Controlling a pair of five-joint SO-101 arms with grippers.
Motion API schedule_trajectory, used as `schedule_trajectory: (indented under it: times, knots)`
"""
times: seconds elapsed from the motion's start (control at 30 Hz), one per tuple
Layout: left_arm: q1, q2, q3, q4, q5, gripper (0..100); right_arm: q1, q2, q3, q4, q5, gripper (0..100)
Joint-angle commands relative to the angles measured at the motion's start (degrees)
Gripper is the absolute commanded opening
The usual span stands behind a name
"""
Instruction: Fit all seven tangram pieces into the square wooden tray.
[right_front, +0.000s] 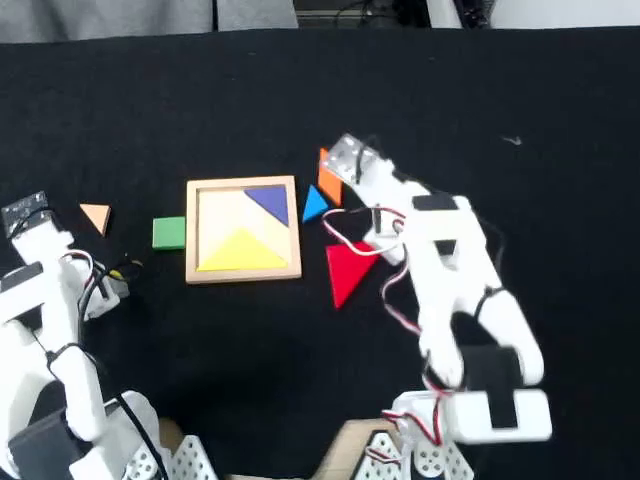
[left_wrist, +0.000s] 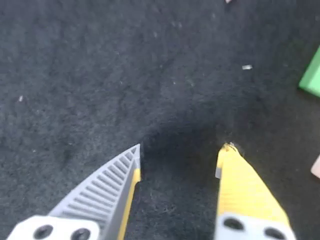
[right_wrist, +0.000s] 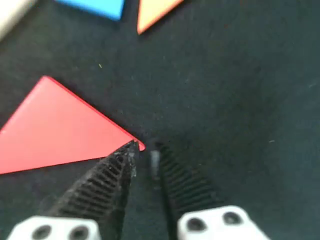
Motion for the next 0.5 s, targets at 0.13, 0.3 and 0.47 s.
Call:
schedule_trajectory:
  times: [0.13, 0.3, 0.47]
  knots:
    - [-0.6, -1.9, 0.5, -2.3, 2.8, 24, 0.6, 5.7, -4.2, -0.6, 4.1, 6.0]
    - [-0.5, -1.9, 0.5, -2.4, 2.7, 24, -0.8, 4.6, -3.9, 10.7, 15.2, 6.0]
    - [-0.5, -1.9, 0.5, -2.4, 2.7, 24, -3.0, -0.7, -4.2, 19.9, 20.0, 1.5]
